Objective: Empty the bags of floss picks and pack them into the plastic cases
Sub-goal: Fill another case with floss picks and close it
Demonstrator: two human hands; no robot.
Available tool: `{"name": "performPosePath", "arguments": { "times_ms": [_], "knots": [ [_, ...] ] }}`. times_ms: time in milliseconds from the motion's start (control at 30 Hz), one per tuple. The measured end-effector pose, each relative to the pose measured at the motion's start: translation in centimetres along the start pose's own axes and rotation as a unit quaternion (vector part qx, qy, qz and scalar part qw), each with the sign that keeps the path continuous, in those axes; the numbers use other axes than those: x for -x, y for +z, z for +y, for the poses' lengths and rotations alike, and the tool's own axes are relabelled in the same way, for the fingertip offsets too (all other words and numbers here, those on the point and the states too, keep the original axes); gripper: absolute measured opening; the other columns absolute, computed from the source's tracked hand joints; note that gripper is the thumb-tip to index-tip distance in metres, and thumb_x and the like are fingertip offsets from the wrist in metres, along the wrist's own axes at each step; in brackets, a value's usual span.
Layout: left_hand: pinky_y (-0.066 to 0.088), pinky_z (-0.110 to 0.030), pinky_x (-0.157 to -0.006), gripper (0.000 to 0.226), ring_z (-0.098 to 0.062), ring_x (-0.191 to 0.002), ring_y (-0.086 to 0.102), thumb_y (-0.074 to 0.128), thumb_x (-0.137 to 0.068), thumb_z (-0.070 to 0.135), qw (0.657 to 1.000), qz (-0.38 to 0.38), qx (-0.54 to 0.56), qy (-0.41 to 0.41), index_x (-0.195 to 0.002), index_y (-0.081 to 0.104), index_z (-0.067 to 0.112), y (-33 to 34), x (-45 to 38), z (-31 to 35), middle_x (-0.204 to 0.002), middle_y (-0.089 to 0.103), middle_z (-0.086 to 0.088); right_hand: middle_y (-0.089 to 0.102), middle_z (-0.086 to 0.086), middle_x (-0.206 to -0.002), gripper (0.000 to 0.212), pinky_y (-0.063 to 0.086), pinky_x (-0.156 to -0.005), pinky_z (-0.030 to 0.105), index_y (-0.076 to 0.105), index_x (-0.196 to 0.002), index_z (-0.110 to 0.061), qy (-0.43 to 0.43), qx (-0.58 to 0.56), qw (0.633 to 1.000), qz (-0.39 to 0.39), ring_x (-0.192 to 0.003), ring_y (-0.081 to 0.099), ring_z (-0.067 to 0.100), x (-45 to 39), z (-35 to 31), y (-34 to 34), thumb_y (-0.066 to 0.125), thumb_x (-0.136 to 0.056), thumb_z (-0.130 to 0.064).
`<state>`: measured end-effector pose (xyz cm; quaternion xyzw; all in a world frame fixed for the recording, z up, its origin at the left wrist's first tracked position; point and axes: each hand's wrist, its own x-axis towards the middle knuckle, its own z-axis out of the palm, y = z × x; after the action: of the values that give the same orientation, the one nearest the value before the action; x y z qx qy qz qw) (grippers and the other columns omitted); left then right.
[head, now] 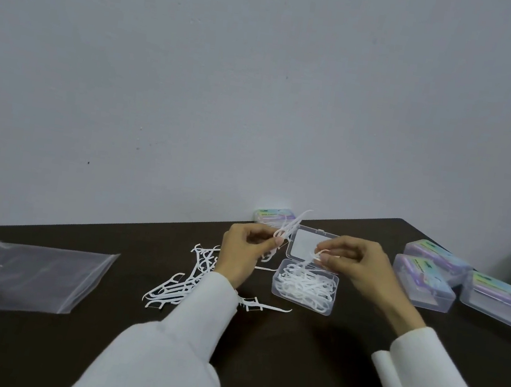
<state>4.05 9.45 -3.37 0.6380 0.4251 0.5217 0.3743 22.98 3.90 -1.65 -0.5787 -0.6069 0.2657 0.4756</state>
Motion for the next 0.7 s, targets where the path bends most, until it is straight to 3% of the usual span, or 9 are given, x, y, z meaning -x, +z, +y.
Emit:
{"name": "performPosePath", "arguments": {
  "times_ms": [133, 267, 500, 633, 700],
  "knots": [
    [0.051, -0.021, -0.066, 0.010, -0.011, -0.071, 0.062, 0.073, -0.079, 0.011, 1.000, 0.003, -0.002, -0.001, -0.089, 0.074, 0.015, 0.0, 0.0, 0.0, -0.080, 0.071, 0.000, 0.067, 0.001, -0.084, 0.009, 0.043, -0.054, 0.008, 0.069, -0.084, -0.014, -0.013, 0.137, 0.990, 0.036, -0.074, 0.061, 0.003, 0.0, 0.9, 0.0, 0.072, -0.078, -0.008],
    [0.052, -0.020, -0.066, 0.010, -0.010, -0.070, 0.063, 0.074, -0.078, 0.010, 1.000, 0.004, 0.001, 0.000, -0.086, 0.074, 0.016, 0.0, 0.0, -0.1, -0.078, 0.071, 0.001, 0.068, 0.002, -0.084, 0.008, 0.046, -0.054, 0.006, 0.070, -0.085, -0.011, -0.021, 0.085, 0.995, 0.038, -0.077, 0.063, 0.006, 0.0, 0.8, 0.2, 0.071, -0.079, -0.007],
    [0.052, -0.018, -0.067, 0.013, -0.008, -0.071, 0.063, 0.073, -0.078, 0.010, 1.000, 0.006, 0.004, -0.001, -0.091, 0.074, 0.011, -0.1, -0.1, -0.1, -0.082, 0.071, -0.001, 0.069, 0.006, -0.094, 0.010, 0.049, -0.068, 0.021, 0.067, -0.084, -0.018, -0.023, -0.026, 0.996, 0.079, -0.090, 0.064, 0.016, -0.4, 0.4, -0.2, 0.068, -0.081, -0.009],
    [0.049, -0.012, -0.061, 0.011, -0.005, -0.069, 0.062, 0.073, -0.079, 0.010, 1.000, 0.008, 0.005, 0.001, -0.089, 0.074, 0.012, -0.2, -0.1, -0.1, -0.079, 0.071, 0.003, 0.069, 0.004, -0.089, 0.014, 0.051, -0.066, 0.022, 0.066, -0.078, -0.021, 0.005, -0.047, 0.997, 0.059, -0.086, 0.065, 0.016, -0.2, 0.6, 0.5, 0.070, -0.079, -0.008],
    [0.048, -0.011, -0.060, 0.011, -0.006, -0.069, 0.062, 0.072, -0.079, 0.010, 1.000, 0.011, 0.005, -0.003, -0.090, 0.074, 0.012, -0.2, -0.1, -0.1, -0.079, 0.070, 0.003, 0.068, 0.000, -0.084, 0.016, 0.049, -0.061, 0.015, 0.066, -0.075, -0.022, 0.005, -0.006, 0.999, 0.036, -0.082, 0.064, 0.013, -0.1, 0.8, 0.9, 0.071, -0.078, -0.007]
  ]
}}
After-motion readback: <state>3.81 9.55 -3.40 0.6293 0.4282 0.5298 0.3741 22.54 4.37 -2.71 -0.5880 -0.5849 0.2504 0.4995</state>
